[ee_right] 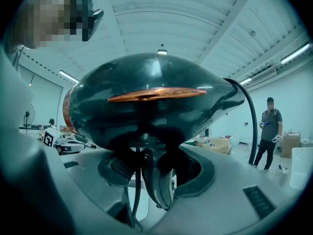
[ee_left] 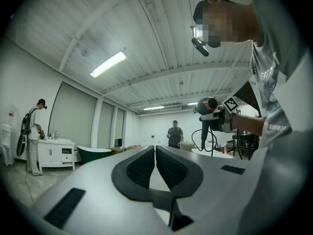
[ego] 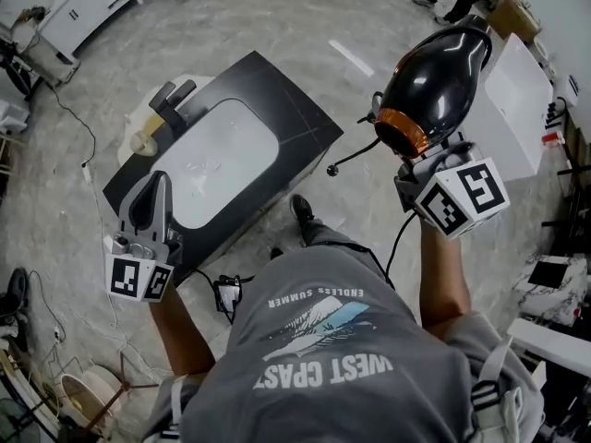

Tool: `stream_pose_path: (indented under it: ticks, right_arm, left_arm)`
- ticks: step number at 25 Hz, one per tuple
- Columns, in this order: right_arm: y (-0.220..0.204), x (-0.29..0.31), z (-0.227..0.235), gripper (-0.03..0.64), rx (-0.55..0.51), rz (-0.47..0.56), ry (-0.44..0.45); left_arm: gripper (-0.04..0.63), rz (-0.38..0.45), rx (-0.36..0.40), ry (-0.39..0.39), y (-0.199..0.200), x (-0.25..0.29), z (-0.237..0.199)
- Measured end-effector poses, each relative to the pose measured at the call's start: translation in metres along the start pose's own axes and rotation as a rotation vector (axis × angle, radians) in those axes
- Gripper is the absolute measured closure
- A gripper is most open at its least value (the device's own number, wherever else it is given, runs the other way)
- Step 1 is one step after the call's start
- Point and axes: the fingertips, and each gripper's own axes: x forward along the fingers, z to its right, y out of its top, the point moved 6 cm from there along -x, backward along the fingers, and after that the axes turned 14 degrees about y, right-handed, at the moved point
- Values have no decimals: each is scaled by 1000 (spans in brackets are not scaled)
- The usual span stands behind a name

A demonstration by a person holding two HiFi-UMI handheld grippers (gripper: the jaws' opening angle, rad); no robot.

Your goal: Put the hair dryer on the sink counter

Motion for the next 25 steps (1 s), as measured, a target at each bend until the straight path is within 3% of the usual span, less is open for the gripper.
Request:
stream_pose_path:
  ticks: [13, 25]
  right_arm:
    - [-12, 87, 57, 393, 7, -54, 116]
    - [-50, 151, 97, 393, 57, -130, 201]
  left_arm:
    - [569, -38, -7, 116, -10, 34, -16]
    - [569, -74, -10, 235, -21, 45, -15]
